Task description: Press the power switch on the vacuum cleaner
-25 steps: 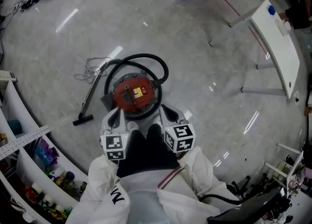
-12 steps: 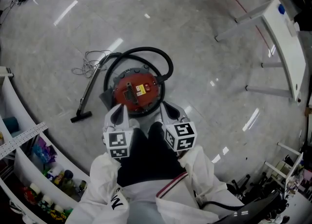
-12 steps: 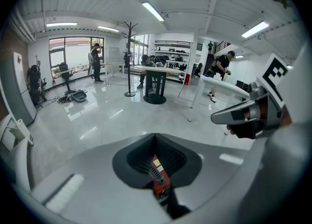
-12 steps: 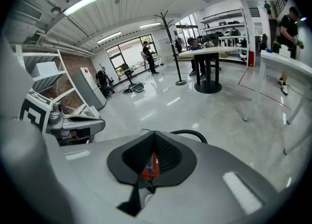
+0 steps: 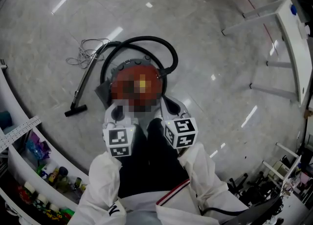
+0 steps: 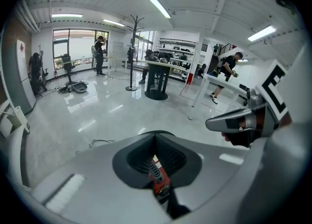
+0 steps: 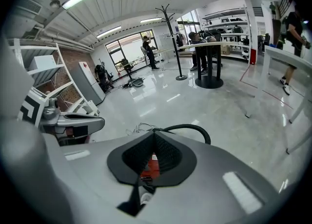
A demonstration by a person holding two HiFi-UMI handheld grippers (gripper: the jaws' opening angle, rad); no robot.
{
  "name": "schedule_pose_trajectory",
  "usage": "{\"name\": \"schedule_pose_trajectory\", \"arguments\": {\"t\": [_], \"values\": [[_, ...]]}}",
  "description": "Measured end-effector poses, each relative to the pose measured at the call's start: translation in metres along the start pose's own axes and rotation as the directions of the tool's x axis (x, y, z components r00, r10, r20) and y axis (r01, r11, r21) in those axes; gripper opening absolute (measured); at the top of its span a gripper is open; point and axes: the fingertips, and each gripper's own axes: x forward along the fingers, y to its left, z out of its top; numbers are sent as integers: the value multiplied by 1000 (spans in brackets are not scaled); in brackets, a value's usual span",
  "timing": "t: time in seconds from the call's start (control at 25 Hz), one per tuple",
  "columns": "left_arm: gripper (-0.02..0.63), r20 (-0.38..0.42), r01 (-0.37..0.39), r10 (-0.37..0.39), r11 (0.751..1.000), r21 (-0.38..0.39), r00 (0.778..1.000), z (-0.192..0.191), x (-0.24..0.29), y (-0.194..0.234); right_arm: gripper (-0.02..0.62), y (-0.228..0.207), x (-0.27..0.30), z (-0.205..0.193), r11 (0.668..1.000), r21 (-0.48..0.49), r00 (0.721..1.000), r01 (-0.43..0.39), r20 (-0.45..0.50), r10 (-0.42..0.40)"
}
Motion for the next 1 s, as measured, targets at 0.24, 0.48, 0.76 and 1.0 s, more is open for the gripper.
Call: {"name": "schedule_pose_trajectory", "arguments": {"t": [0.24,0.48,0.76,1.0], "values": [[0,-25,1,-1,1000,-24,1000,-23,12,3,0,-6,24,-14,1000,0,1000,-2,-20,2],[0,-39,-4,2,999,-45,999,-40,28,5,0,-15,42,-27,1000,-20,999,10,-43,-11],[0,-48,-9,5,998,-69,999,-56,49,7,0,-23,66,-38,999,-33,998,8,-68,-10],[0,-57,-13,8,996,-88,998,-69,70,11,0,-31,88,-50,995,-95,995,20,-93,-29]]}}
